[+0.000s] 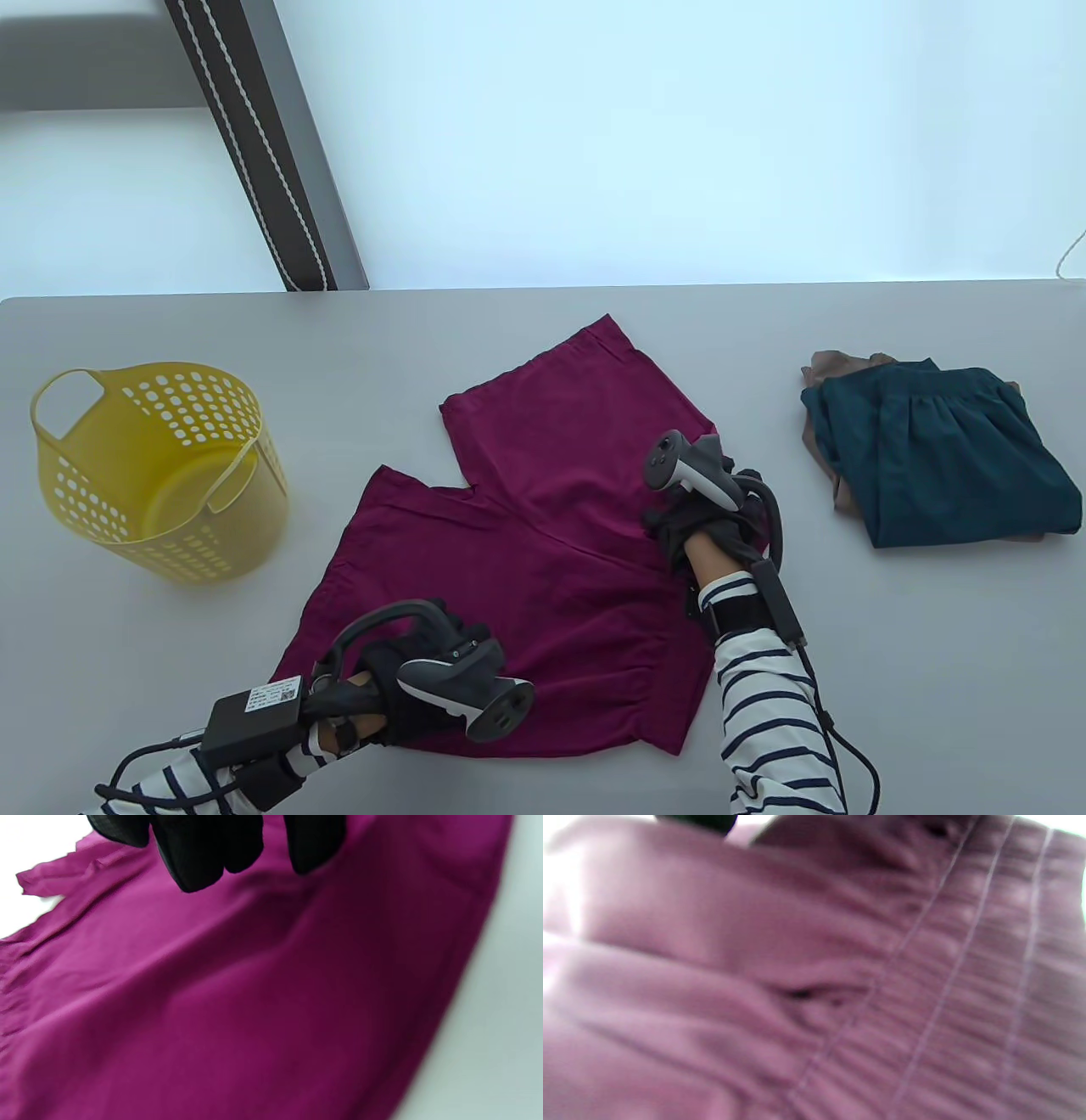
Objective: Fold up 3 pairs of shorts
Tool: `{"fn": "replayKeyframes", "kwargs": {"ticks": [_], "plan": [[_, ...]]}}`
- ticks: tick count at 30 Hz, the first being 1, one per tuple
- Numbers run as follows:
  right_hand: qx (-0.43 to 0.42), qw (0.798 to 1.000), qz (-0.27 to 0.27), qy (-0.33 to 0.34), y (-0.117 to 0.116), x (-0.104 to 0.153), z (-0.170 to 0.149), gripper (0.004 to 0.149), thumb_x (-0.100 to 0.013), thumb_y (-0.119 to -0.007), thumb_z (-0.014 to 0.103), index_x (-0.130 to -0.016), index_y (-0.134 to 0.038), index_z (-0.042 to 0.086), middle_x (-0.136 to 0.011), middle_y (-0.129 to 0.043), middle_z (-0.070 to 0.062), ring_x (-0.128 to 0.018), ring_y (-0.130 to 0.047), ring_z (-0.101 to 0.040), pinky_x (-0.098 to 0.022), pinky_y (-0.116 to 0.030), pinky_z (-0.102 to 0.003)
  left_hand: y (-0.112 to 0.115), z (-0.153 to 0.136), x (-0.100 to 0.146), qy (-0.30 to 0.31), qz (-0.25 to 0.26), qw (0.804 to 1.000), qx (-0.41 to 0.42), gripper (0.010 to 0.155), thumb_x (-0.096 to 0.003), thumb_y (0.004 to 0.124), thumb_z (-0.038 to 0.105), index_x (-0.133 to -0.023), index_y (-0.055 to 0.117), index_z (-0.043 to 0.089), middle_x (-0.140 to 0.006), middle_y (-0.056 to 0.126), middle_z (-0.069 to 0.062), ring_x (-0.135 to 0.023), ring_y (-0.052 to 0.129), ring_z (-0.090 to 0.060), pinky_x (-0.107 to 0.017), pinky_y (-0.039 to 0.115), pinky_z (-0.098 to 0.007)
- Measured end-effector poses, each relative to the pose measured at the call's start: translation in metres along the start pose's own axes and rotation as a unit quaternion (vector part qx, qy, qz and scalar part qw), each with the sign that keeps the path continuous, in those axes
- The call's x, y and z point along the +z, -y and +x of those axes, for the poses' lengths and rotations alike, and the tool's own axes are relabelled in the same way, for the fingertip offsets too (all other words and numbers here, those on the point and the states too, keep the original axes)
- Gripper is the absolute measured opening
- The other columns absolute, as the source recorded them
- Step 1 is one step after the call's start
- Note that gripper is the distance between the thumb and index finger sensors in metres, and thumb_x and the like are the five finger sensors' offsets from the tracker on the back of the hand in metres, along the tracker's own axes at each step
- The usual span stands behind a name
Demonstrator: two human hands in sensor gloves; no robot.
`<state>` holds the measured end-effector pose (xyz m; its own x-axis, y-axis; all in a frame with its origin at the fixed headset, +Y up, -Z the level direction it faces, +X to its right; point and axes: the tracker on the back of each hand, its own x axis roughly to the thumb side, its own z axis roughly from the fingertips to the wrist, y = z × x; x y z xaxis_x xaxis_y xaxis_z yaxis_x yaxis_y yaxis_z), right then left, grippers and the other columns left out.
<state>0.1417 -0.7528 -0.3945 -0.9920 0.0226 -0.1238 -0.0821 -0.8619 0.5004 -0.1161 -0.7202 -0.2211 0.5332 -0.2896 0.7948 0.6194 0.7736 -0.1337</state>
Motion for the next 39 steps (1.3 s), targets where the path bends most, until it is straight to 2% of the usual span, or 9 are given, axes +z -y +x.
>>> {"fn": "replayKeyframes", "kwargs": {"ticks": [3,7,11,17,21,23,26,35,39], "plan": [[-0.019,0.998,-0.061,-0.006,0.020,0.024,-0.014,0.085,-0.051,-0.053,0.051,-0.104,-0.013,-0.001,-0.093,-0.021,-0.052,-0.076,-0.038,-0.078,-0.052,-0.052,-0.071,-0.032,-0.031,0.003,-0.075,0.078,0.994,0.026,0.089,-0.0414,0.028,0.058,-0.113,0.024,0.005,-0.118,0.049,-0.034,-0.100,0.076,-0.050,-0.071,0.059,-0.070],[-0.046,0.988,-0.138,-0.049,0.039,0.055,-0.038,0.088,-0.052,-0.055,0.050,-0.102,-0.025,-0.016,-0.084,-0.048,-0.058,-0.062,-0.074,-0.073,-0.038,-0.076,-0.063,-0.076,-0.075,-0.009,-0.163,0.168,0.969,0.084,0.093,-0.0442,0.027,0.056,-0.106,0.005,-0.010,-0.115,0.034,-0.046,-0.101,0.071,-0.056,-0.070,0.057,-0.073],[-0.043,0.991,-0.124,-0.039,0.031,0.079,-0.051,0.084,-0.053,-0.056,0.049,-0.101,-0.037,-0.018,-0.078,-0.065,-0.055,-0.051,-0.092,-0.062,-0.028,-0.087,-0.052,-0.095,-0.111,-0.059,-0.191,0.156,0.959,0.136,0.090,-0.0464,0.027,0.055,-0.107,0.002,-0.007,-0.115,0.024,-0.046,-0.103,0.065,-0.057,-0.071,0.054,-0.073],[0.022,0.998,-0.047,0.028,-0.013,0.099,-0.039,0.074,-0.052,-0.057,0.047,-0.105,-0.045,-0.003,-0.083,-0.062,-0.052,-0.054,-0.090,-0.062,-0.031,-0.085,-0.052,-0.054,-0.127,-0.139,-0.185,0.012,0.972,0.142,0.074,-0.0489,0.029,0.052,-0.112,0.019,0.014,-0.121,0.022,-0.026,-0.107,0.059,-0.054,-0.075,0.048,-0.072],[0.092,0.994,0.017,0.064,-0.046,0.096,-0.027,0.070,-0.052,-0.059,0.047,-0.106,-0.047,0.004,-0.090,-0.056,-0.048,-0.061,-0.086,-0.063,-0.035,-0.082,-0.054,-0.013,-0.138,-0.157,-0.214,-0.062,0.963,0.148,0.069,-0.0495,0.029,0.051,-0.111,0.034,0.019,-0.121,0.040,-0.011,-0.107,0.062,-0.046,-0.075,0.048,-0.070],[0.106,0.991,0.038,0.075,-0.055,0.090,-0.022,0.076,-0.052,-0.060,0.045,-0.103,-0.032,-0.003,-0.090,-0.048,-0.048,-0.062,-0.081,-0.065,-0.038,-0.079,-0.055,-0.003,-0.144,-0.155,-0.237,-0.052,0.960,0.139,0.069,-0.0498,0.029,0.051,-0.110,0.028,0.018,-0.121,0.032,-0.013,-0.108,0.057,-0.044,-0.076,0.047,-0.070],[0.133,0.989,0.014,0.070,-0.051,0.080,-0.017,0.076,-0.051,-0.061,0.044,-0.103,-0.032,-0.002,-0.092,-0.048,-0.047,-0.070,-0.075,-0.064,-0.043,-0.076,-0.057,0.005,-0.153,-0.150,-0.253,-0.052,0.956,0.139,0.069,-0.0497,0.028,0.051,-0.110,0.030,0.018,-0.121,0.036,-0.013,-0.107,0.060,-0.043,-0.075,0.049,-0.069],[0.105,0.994,0.018,-0.001,-0.027,0.023,-0.005,0.071,-0.046,-0.057,0.038,-0.102,-0.019,0.017,-0.101,-0.026,-0.036,-0.083,-0.049,-0.067,-0.055,-0.059,-0.065,0.023,-0.177,-0.142,-0.299,-0.081,0.937,0.160,0.072,-0.0494,0.027,0.051,-0.111,0.026,0.015,-0.122,0.033,-0.017,-0.108,0.058,-0.045,-0.076,0.047,-0.070],[0.131,0.991,0.008,-0.038,-0.021,0.009,0.000,0.071,-0.044,-0.055,0.036,-0.101,-0.016,0.021,-0.102,-0.023,-0.033,-0.086,-0.044,-0.066,-0.058,-0.056,-0.065,0.019,-0.179,-0.129,-0.305,-0.015,0.942,0.136,0.076,-0.0484,0.026,0.054,-0.111,0.010,0.014,-0.122,0.025,-0.024,-0.109,0.054,-0.049,-0.076,0.044,-0.072]]}}
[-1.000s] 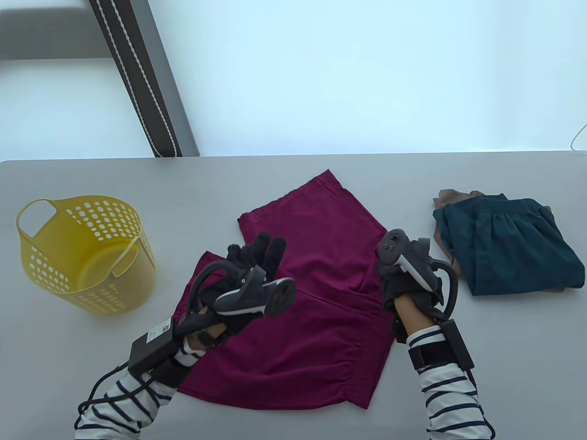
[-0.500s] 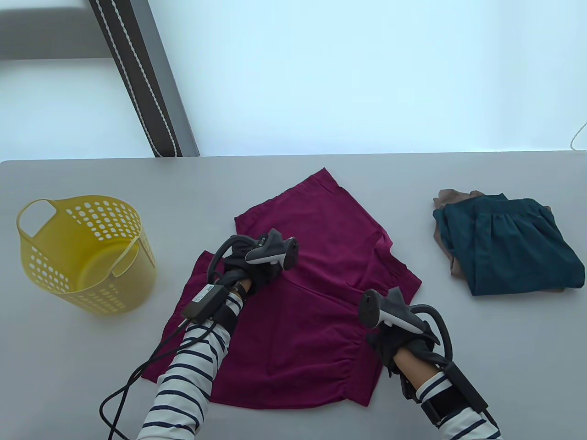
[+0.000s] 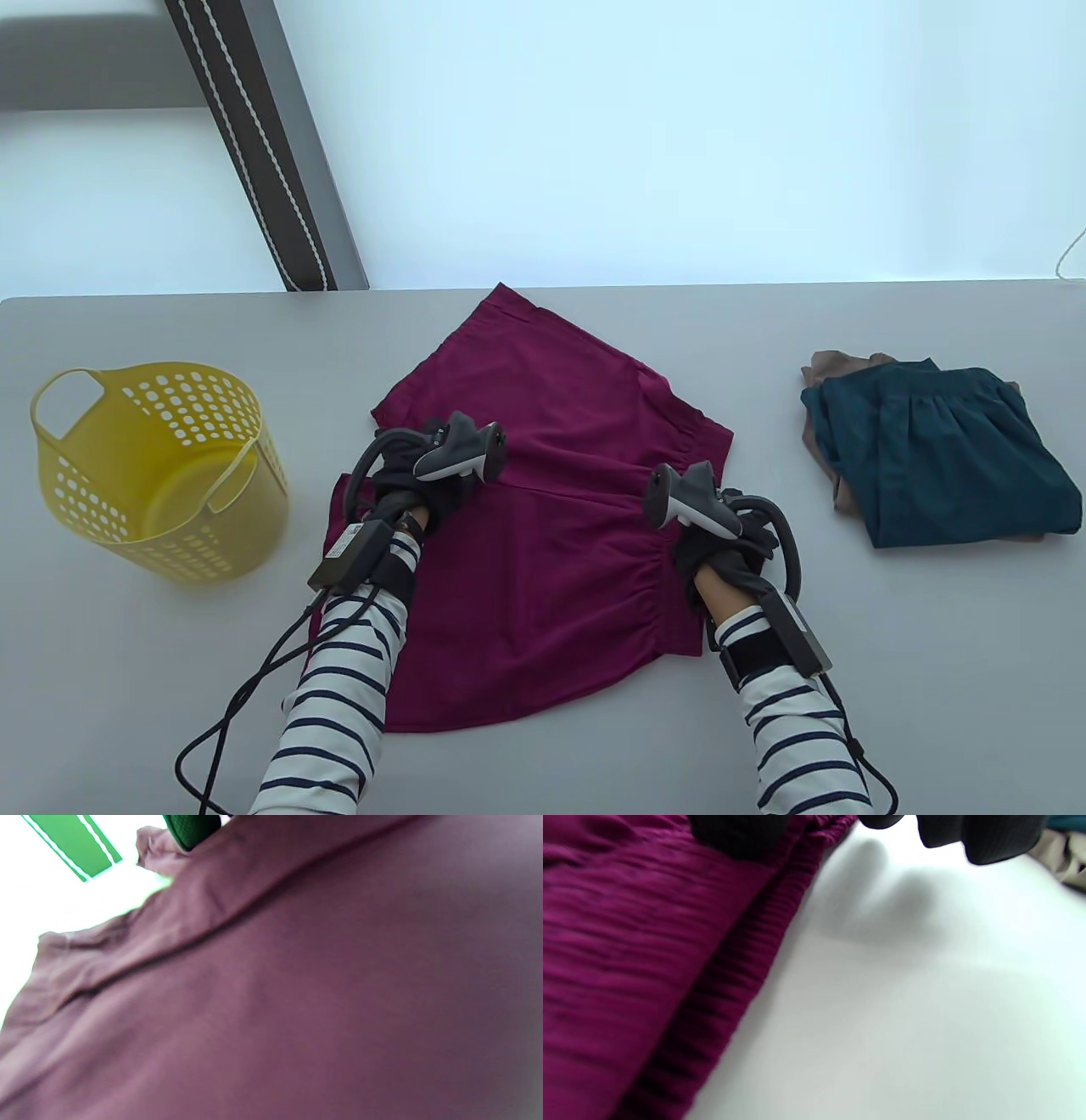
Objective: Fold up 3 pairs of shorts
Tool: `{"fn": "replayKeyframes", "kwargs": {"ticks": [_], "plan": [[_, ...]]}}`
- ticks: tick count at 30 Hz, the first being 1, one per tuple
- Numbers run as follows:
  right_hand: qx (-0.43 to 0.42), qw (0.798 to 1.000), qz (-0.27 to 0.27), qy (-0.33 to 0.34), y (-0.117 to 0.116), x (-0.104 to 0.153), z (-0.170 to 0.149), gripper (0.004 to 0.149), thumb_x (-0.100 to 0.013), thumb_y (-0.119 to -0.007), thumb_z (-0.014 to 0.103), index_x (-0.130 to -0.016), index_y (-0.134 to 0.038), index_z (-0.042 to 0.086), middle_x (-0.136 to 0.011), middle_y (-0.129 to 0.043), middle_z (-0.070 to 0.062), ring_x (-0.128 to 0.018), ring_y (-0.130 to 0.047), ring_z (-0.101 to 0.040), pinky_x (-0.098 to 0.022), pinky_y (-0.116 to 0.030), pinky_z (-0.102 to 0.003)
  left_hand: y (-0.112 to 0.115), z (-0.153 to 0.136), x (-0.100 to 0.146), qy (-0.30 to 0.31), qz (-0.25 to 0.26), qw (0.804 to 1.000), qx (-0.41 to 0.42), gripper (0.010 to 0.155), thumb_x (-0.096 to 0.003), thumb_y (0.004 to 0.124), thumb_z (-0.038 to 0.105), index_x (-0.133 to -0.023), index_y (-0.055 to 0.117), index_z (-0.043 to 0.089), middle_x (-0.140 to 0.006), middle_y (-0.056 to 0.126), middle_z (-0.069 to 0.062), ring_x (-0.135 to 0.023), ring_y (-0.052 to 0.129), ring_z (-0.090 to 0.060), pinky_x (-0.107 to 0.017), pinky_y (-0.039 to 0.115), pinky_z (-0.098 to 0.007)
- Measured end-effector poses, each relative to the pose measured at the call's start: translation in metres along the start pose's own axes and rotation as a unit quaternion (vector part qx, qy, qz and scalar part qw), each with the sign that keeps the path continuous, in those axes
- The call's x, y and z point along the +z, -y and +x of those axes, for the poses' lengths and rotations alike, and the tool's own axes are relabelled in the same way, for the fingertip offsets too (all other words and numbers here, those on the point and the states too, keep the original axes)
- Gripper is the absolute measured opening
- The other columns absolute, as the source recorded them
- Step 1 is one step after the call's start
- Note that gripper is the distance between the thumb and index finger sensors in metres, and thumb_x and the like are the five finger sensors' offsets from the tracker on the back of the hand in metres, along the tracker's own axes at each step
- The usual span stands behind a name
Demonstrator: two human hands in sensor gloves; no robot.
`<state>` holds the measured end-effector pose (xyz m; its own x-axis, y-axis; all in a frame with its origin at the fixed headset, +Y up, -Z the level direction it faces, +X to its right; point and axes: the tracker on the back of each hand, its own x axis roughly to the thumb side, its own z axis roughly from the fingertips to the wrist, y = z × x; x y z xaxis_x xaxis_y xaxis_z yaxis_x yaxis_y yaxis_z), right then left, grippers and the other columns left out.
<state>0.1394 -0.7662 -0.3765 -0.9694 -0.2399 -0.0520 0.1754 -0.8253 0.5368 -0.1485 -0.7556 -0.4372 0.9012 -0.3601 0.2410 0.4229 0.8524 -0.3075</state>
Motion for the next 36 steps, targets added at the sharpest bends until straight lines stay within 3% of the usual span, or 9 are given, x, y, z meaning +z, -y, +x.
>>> {"fn": "replayKeyframes", "kwargs": {"ticks": [5,9,15,19,22,24,28,32,36], "plan": [[-0.029,0.999,0.013,-0.026,0.005,-0.015,-0.007,0.070,-0.043,-0.053,0.036,-0.099,-0.012,0.027,-0.104,-0.023,-0.032,-0.088,-0.041,-0.066,-0.059,-0.053,-0.066,-0.028,-0.005,0.055,0.047,0.193,0.976,-0.094,0.086,-0.0465,0.027,0.059,-0.105,-0.009,0.008,-0.120,0.015,-0.033,-0.109,0.051,-0.050,-0.076,0.045,-0.072],[-0.052,0.998,0.018,-0.024,0.003,-0.018,-0.015,0.069,-0.044,-0.053,0.037,-0.098,-0.011,0.030,-0.104,-0.021,-0.032,-0.088,-0.039,-0.066,-0.060,-0.052,-0.066,-0.025,-0.004,0.117,0.105,0.261,0.944,-0.175,0.089,-0.0453,0.032,0.062,-0.105,-0.007,0.009,-0.120,0.020,-0.032,-0.108,0.055,-0.050,-0.076,0.048,-0.071],[-0.057,0.998,0.009,-0.014,0.000,-0.017,-0.017,0.069,-0.044,-0.051,0.037,-0.099,-0.010,0.029,-0.103,-0.020,-0.032,-0.089,-0.040,-0.065,-0.060,-0.053,-0.065,0.045,-0.005,0.186,0.174,0.114,0.949,-0.238,0.086,-0.0441,0.038,0.062,-0.111,0.013,0.013,-0.119,0.041,-0.030,-0.102,0.070,-0.047,-0.073,0.057,-0.069],[-0.058,0.998,0.007,-0.011,-0.001,-0.018,-0.017,0.069,-0.044,-0.051,0.037,-0.099,-0.010,0.029,-0.103,-0.020,-0.032,-0.089,-0.040,-0.065,-0.060,-0.053,-0.065,0.094,-0.017,0.199,0.175,-0.009,0.969,-0.172,0.087,-0.0457,0.036,0.058,-0.110,0.012,0.004,-0.117,0.041,-0.035,-0.100,0.069,-0.050,-0.071,0.057,-0.070],[-0.057,0.998,-0.004,-0.007,-0.002,-0.017,-0.017,0.069,-0.045,-0.050,0.037,-0.100,-0.010,0.028,-0.104,-0.021,-0.032,-0.089,-0.041,-0.065,-0.060,-0.053,-0.065,0.124,-0.024,0.198,0.155,-0.039,0.970,-0.180,0.086,-0.0463,0.037,0.055,-0.110,0.017,0.001,-0.116,0.041,-0.033,-0.100,0.070,-0.049,-0.071,0.058,-0.069],[-0.056,0.998,-0.014,-0.004,-0.003,-0.014,-0.017,0.069,-0.046,-0.050,0.038,-0.101,-0.010,0.027,-0.104,-0.022,-0.032,-0.089,-0.041,-0.064,-0.060,-0.053,-0.065,0.134,-0.026,0.200,0.139,-0.005,0.970,-0.197,0.084,-0.0424,0.024,0.051,-0.109,0.014,0.000,-0.115,0.031,-0.034,-0.101,0.062,-0.051,-0.071,0.056,-0.069],[-0.041,0.995,-0.092,0.026,0.002,0.004,-0.018,0.075,-0.049,-0.055,0.037,-0.102,-0.007,0.014,-0.103,-0.028,-0.032,-0.087,-0.050,-0.063,-0.059,-0.058,-0.063,0.137,-0.028,0.199,0.145,0.000,0.973,-0.182,0.084,-0.0417,0.023,0.050,-0.109,0.014,-0.001,-0.115,0.029,-0.034,-0.101,0.060,-0.053,-0.071,0.054,-0.070],[-0.029,0.969,-0.180,0.164,0.001,0.055,-0.014,0.072,-0.049,-0.057,0.036,-0.104,-0.019,0.009,-0.102,-0.041,-0.032,-0.085,-0.061,-0.060,-0.057,-0.061,-0.062,0.137,-0.033,0.194,0.147,0.027,0.975,-0.167,0.085,-0.0408,0.024,0.051,-0.109,0.015,0.001,-0.114,0.032,-0.030,-0.100,0.061,-0.051,-0.071,0.055,-0.068],[0.010,0.957,-0.102,0.270,-0.026,0.099,-0.008,0.069,-0.048,-0.062,0.038,-0.104,-0.035,0.008,-0.102,-0.051,-0.027,-0.087,-0.063,-0.058,-0.058,-0.058,-0.064,0.132,-0.035,0.190,0.135,0.069,0.974,-0.169,0.082,-0.0418,0.030,0.051,-0.109,0.022,0.004,-0.111,0.045,-0.021,-0.096,0.070,-0.043,-0.071,0.062,-0.062]]}}
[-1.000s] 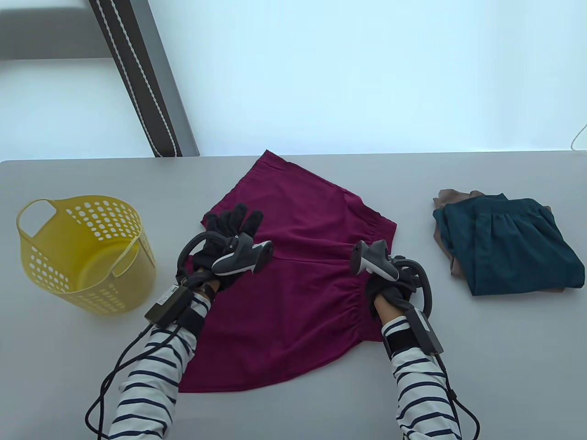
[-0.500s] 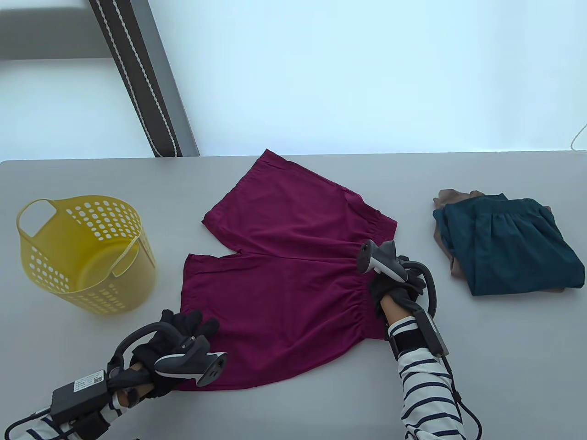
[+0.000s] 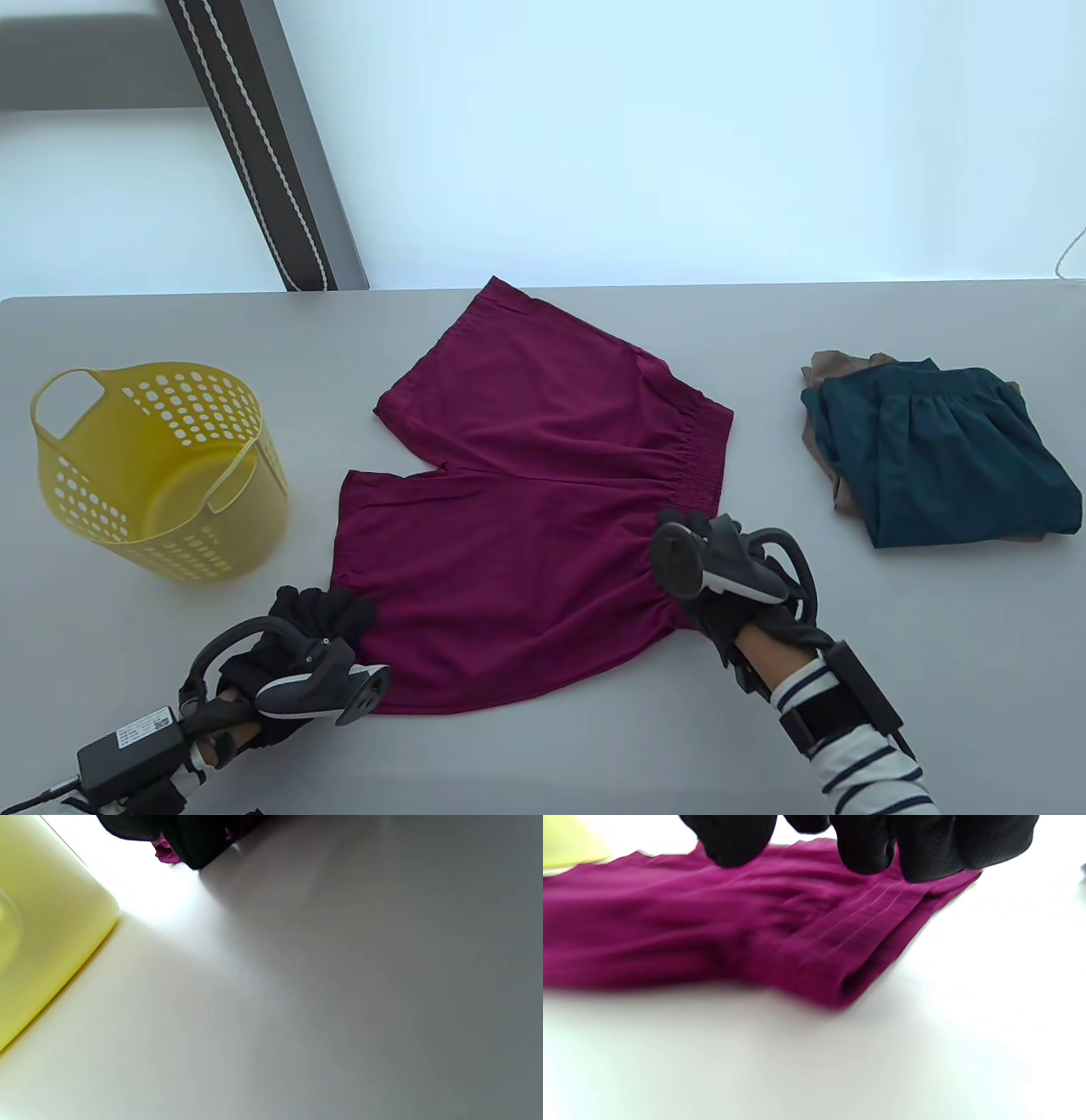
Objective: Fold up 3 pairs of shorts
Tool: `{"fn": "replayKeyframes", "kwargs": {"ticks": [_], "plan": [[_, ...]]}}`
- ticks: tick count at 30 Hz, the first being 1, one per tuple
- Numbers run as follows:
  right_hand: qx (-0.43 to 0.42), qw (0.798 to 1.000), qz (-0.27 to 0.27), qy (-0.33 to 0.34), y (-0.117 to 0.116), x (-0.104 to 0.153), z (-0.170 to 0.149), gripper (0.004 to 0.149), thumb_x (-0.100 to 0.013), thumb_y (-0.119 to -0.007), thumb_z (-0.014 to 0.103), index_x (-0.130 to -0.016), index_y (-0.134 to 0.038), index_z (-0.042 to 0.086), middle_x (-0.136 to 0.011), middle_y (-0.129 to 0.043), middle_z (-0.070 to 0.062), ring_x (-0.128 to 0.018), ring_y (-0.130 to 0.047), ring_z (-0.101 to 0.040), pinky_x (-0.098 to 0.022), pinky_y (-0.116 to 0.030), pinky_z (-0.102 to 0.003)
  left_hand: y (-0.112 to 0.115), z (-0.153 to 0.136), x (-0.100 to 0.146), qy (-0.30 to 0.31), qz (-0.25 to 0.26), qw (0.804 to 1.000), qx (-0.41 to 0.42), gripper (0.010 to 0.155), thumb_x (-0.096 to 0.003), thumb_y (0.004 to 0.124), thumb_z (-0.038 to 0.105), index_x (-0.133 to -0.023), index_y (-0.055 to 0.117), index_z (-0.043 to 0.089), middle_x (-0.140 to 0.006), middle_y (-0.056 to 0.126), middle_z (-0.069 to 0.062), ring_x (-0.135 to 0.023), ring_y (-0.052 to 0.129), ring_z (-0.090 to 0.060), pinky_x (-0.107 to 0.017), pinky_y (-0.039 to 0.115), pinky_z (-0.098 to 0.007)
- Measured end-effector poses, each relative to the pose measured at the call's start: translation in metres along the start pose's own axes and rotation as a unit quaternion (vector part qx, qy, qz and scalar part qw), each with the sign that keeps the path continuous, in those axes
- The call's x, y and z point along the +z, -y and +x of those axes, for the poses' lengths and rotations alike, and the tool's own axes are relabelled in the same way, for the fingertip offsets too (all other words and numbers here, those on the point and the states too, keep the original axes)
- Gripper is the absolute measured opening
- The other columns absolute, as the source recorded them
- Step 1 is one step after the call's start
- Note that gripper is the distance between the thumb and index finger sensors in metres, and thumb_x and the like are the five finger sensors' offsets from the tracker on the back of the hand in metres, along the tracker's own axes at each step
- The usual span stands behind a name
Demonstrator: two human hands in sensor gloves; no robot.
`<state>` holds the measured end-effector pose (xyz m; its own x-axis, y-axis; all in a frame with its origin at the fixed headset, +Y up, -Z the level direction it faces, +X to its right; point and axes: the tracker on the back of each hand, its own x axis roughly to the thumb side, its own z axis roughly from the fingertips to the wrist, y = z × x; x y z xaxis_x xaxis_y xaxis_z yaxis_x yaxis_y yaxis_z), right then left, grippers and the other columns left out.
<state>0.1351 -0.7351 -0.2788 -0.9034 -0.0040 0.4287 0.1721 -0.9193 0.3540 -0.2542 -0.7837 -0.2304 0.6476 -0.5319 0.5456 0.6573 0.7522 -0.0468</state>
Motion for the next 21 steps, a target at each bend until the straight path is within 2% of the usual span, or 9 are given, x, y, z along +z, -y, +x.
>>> {"fn": "replayKeyframes", "kwargs": {"ticks": [1,2,3,5,10,12,13,16,21], "plan": [[0.008,0.999,0.038,0.016,-0.010,0.006,0.005,0.066,-0.048,-0.064,0.039,-0.103,-0.045,0.008,-0.101,-0.057,-0.025,-0.087,-0.063,-0.057,-0.058,-0.058,-0.064,-0.002,-0.001,-0.001,-0.005,0.013,1.000,-0.005,0.081,-0.0421,0.032,0.051,-0.109,0.025,0.005,-0.110,0.050,-0.019,-0.095,0.074,-0.040,-0.070,0.065,-0.060],[0.017,0.997,0.069,0.022,-0.019,0.009,0.008,0.064,-0.047,-0.065,0.039,-0.101,-0.051,0.007,-0.100,-0.053,-0.027,-0.087,-0.063,-0.057,-0.058,-0.058,-0.064,-0.003,-0.002,-0.001,-0.006,0.022,1.000,-0.008,0.080,-0.0425,0.034,0.051,-0.109,0.028,0.006,-0.109,0.054,-0.017,-0.093,0.078,-0.038,-0.070,0.068,-0.058],[0.045,0.996,0.080,0.018,-0.028,0.014,0.011,0.071,-0.046,-0.068,0.039,-0.102,-0.041,0.005,-0.100,-0.040,-0.028,-0.086,-0.063,-0.057,-0.058,-0.060,-0.063,-0.005,-0.003,-0.001,-0.010,0.031,0.999,-0.012,0.078,-0.0430,0.037,0.051,-0.108,0.032,0.008,-0.106,0.059,-0.014,-0.091,0.081,-0.035,-0.069,0.070,-0.056],[0.116,0.993,0.021,0.021,-0.035,0.023,0.016,0.073,-0.043,-0.073,0.037,-0.101,-0.042,0.005,-0.099,-0.044,-0.028,-0.086,-0.068,-0.054,-0.058,-0.063,-0.061,-0.007,-0.004,0.000,-0.016,0.051,0.998,-0.020,0.073,-0.0439,0.042,0.050,-0.106,0.041,0.012,-0.101,0.068,-0.009,-0.085,0.088,-0.029,-0.067,0.075,-0.052],[0.179,0.979,-0.096,0.020,-0.038,0.029,0.025,0.062,-0.038,-0.079,0.034,-0.093,-0.064,0.010,-0.089,-0.072,-0.022,-0.073,-0.093,-0.042,-0.054,-0.075,-0.054,-0.013,-0.005,0.001,-0.033,0.080,0.996,-0.030,0.060,-0.0436,0.055,0.048,-0.097,0.059,0.021,-0.082,0.085,0.006,-0.066,0.102,-0.011,-0.061,0.087,-0.043],[0.187,0.971,-0.149,0.015,-0.039,0.029,0.024,0.052,-0.039,-0.080,0.033,-0.087,-0.072,0.014,-0.083,-0.080,-0.016,-0.067,-0.099,-0.036,-0.053,-0.078,-0.050,-0.015,-0.007,0.000,-0.035,0.086,0.996,-0.008,0.055,-0.0432,0.061,0.047,-0.093,0.065,0.023,-0.074,0.089,0.010,-0.058,0.104,-0.008,-0.058,0.089,-0.040],[0.191,0.965,-0.182,0.011,-0.041,0.029,0.023,0.045,-0.041,-0.081,0.028,-0.084,-0.075,0.017,-0.080,-0.083,-0.014,-0.064,-0.101,-0.032,-0.052,-0.080,-0.048,-0.015,-0.008,0.000,-0.033,0.088,0.996,-0.001,0.053,-0.0430,0.062,0.046,-0.092,0.066,0.024,-0.071,0.090,0.011,-0.056,0.104,-0.007,-0.058,0.090,-0.039],[0.206,0.959,-0.196,0.015,-0.040,0.028,0.022,0.044,-0.039,-0.082,0.031,-0.082,-0.077,0.020,-0.077,-0.087,-0.010,-0.058,-0.104,-0.024,-0.052,-0.081,-0.045,-0.014,-0.010,0.000,-0.029,0.107,0.994,0.008,0.050,-0.0426,0.065,0.045,-0.089,0.069,0.026,-0.068,0.092,0.013,-0.053,0.105,-0.006,-0.058,0.090,-0.038],[0.177,0.960,-0.218,0.012,-0.033,0.023,0.018,0.040,-0.039,-0.084,0.029,-0.078,-0.082,0.021,-0.070,-0.092,-0.007,-0.050,-0.105,-0.021,-0.051,-0.082,-0.044,-0.017,-0.014,0.001,-0.034,0.122,0.992,0.008,0.044,-0.0425,0.067,0.047,-0.084,0.071,0.035,-0.067,0.093,0.017,-0.054,0.105,-0.004,-0.059,0.090,-0.037]]}}
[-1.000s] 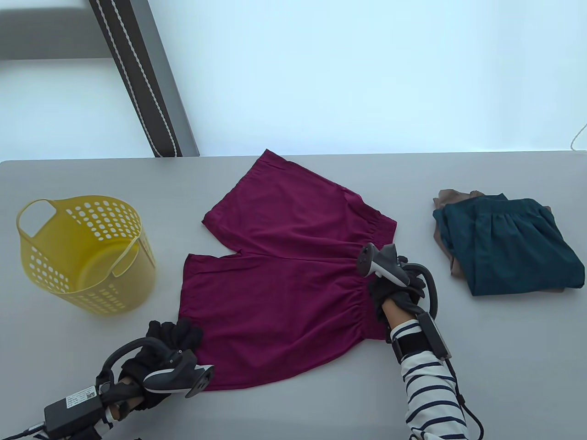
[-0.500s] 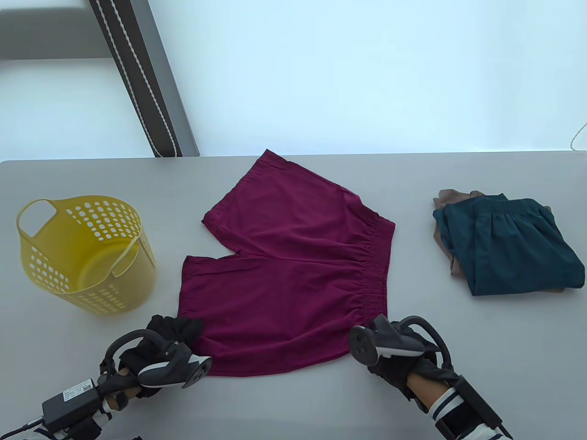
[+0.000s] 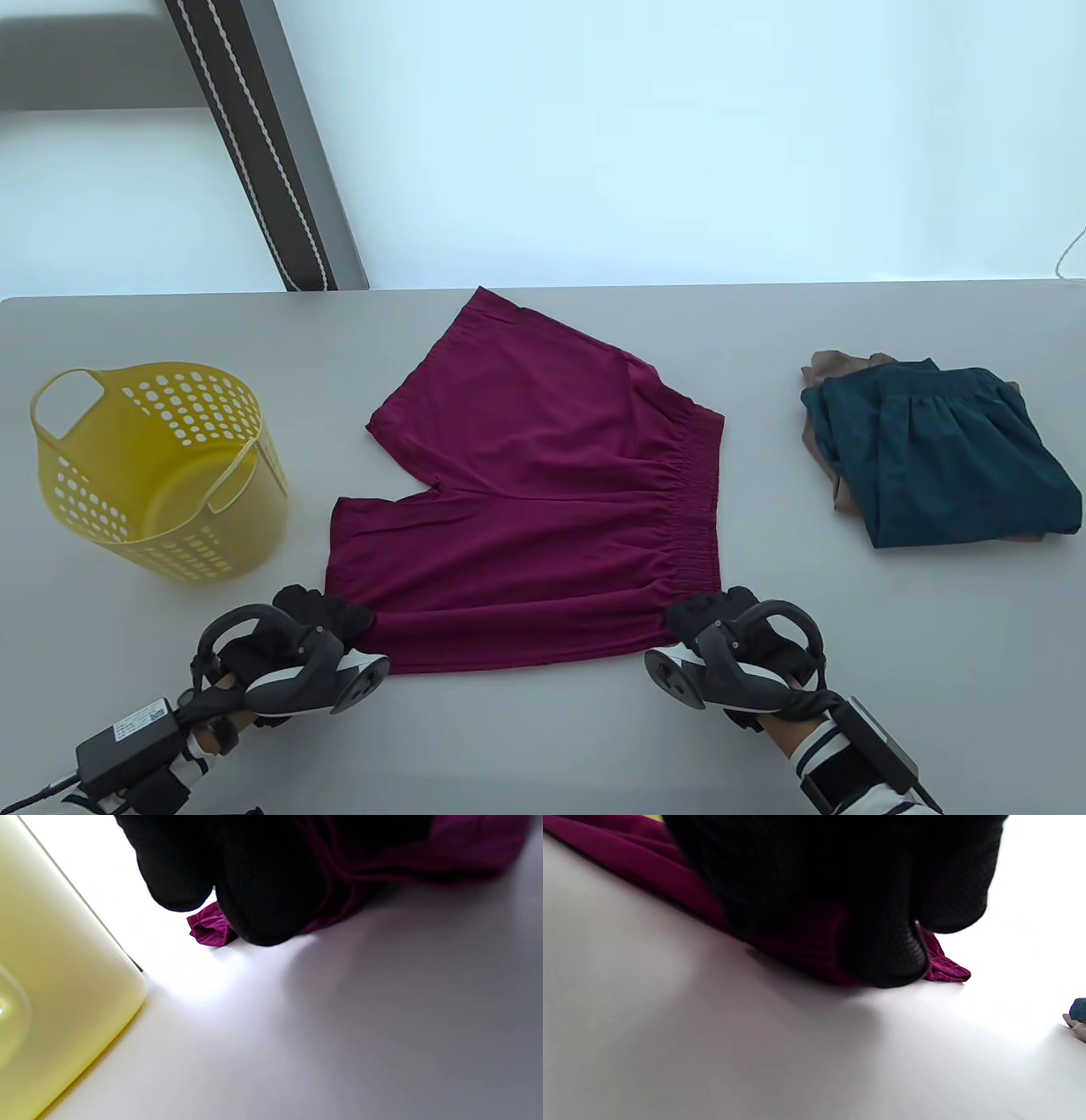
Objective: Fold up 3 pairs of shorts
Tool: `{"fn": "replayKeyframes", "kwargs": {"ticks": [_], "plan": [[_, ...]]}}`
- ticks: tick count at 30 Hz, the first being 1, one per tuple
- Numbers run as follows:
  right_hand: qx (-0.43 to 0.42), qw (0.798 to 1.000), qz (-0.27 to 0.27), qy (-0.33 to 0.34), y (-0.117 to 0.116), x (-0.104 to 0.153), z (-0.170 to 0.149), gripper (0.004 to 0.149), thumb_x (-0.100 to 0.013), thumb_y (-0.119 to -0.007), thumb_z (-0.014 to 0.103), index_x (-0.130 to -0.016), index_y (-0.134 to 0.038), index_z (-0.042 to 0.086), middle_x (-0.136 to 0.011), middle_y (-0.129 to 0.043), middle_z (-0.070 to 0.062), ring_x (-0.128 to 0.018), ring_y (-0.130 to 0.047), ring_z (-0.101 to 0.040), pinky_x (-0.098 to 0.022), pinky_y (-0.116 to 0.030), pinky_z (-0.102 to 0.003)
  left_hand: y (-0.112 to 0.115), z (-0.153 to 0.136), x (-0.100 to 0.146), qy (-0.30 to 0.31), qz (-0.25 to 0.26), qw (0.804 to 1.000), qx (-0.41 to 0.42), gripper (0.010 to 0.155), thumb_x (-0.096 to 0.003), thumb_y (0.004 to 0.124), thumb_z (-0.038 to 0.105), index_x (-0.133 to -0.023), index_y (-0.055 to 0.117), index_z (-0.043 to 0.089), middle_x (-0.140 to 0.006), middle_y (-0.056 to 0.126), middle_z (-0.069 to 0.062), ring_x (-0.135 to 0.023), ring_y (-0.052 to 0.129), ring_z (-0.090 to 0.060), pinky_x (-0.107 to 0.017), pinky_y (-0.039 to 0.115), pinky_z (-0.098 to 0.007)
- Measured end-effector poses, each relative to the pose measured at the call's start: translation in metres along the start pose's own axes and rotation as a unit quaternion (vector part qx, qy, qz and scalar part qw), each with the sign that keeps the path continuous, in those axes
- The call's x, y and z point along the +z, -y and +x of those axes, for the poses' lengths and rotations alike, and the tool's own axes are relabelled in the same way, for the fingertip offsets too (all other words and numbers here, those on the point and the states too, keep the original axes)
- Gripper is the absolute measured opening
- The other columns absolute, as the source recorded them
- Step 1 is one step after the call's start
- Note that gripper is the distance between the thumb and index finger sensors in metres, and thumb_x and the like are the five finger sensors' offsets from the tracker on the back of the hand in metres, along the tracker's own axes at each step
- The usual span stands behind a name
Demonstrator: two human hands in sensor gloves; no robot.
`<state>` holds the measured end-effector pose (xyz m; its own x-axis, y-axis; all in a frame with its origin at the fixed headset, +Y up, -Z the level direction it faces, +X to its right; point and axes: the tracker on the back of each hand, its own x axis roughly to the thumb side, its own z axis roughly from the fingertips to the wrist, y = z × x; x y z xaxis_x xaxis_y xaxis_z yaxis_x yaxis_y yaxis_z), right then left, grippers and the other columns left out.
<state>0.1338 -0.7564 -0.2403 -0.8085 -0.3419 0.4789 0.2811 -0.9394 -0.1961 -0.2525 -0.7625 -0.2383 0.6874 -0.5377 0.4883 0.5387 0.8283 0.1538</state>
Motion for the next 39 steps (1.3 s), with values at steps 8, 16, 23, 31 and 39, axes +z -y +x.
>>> {"fn": "replayKeyframes", "kwargs": {"ticks": [8,16,23,31,39], "plan": [[-0.069,0.998,0.002,0.001,0.046,0.011,-0.041,0.040,-0.035,-0.082,0.031,-0.075,-0.082,0.029,-0.069,-0.096,0.003,-0.057,-0.103,-0.019,-0.056,-0.077,-0.048,-0.044,-0.019,0.018,0.020,0.018,1.000,-0.001,0.041,-0.0427,0.065,0.047,-0.083,0.070,0.040,-0.068,0.092,0.020,-0.055,0.104,-0.003,-0.061,0.088,-0.037],[-0.342,0.934,0.106,0.013,0.094,0.032,-0.113,0.040,-0.037,-0.082,0.028,-0.077,-0.084,0.026,-0.068,-0.098,-0.002,-0.058,-0.102,-0.025,-0.054,-0.076,-0.052,-0.124,-0.043,0.051,0.220,-0.065,0.950,0.210,0.040,-0.0420,0.070,0.048,-0.080,0.078,0.037,-0.062,0.098,0.017,-0.048,0.107,-0.005,-0.061,0.088,-0.040],[-0.324,0.937,0.087,-0.101,0.083,0.011,-0.143,0.041,-0.039,-0.081,0.026,-0.080,-0.082,0.021,-0.070,-0.095,-0.006,-0.059,-0.099,-0.029,-0.055,-0.073,-0.054,-0.172,-0.071,0.018,0.139,-0.027,0.976,0.165,0.042,-0.0438,0.070,0.048,-0.083,0.078,0.033,-0.062,0.098,0.015,-0.047,0.106,-0.006,-0.059,0.088,-0.041],[-0.247,0.934,0.113,-0.230,0.024,-0.028,-0.131,0.042,-0.041,-0.079,0.025,-0.083,-0.078,0.019,-0.076,-0.091,-0.009,-0.065,-0.095,-0.033,-0.058,-0.069,-0.056,-0.153,-0.054,-0.066,-0.034,-0.048,0.998,0.004,0.043,-0.0455,0.067,0.045,-0.086,0.072,0.034,-0.069,0.094,0.014,-0.054,0.104,-0.008,-0.062,0.085,-0.043],[-0.133,0.950,0.156,-0.235,0.015,-0.024,-0.111,0.053,-0.047,-0.068,0.028,-0.095,-0.059,0.009,-0.091,-0.073,-0.023,-0.079,-0.081,-0.048,-0.057,-0.063,-0.062,-0.128,-0.041,-0.064,-0.110,0.026,0.991,-0.069,0.070,-0.0504,0.051,0.042,-0.109,0.023,0.016,-0.114,0.054,-0.022,-0.095,0.082,-0.034,-0.072,0.067,-0.061]]}}
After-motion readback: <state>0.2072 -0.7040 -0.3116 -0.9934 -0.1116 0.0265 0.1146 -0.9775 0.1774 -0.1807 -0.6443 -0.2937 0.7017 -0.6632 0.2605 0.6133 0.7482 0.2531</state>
